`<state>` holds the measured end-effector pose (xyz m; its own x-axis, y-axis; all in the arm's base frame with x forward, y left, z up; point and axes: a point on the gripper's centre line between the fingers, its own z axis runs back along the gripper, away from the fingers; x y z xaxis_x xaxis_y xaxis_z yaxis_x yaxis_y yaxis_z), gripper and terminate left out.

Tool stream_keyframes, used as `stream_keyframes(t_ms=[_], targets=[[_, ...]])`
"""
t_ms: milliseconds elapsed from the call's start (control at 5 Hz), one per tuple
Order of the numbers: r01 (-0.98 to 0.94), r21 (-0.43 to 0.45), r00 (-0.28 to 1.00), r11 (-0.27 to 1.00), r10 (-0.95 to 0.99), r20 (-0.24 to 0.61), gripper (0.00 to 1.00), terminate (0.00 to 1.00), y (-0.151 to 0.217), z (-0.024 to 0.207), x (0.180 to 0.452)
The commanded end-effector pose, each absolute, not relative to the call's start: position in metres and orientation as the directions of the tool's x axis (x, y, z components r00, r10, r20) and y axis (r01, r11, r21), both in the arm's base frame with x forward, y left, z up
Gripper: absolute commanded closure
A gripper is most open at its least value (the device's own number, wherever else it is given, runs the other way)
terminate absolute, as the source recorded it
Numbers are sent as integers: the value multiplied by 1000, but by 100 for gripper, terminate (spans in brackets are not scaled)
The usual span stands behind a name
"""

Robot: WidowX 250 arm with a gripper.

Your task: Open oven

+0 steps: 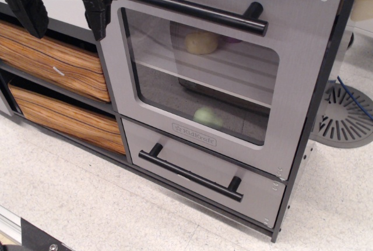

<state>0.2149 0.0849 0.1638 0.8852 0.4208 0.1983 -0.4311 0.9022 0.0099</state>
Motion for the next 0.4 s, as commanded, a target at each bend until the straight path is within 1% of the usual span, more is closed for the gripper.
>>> stream_keyframes(t_ms=[0,200], targets=[[-431,10,885,902,421,198,0,0,85,164,215],[-606,-94,777,790,613,147,0,0,84,170,231]])
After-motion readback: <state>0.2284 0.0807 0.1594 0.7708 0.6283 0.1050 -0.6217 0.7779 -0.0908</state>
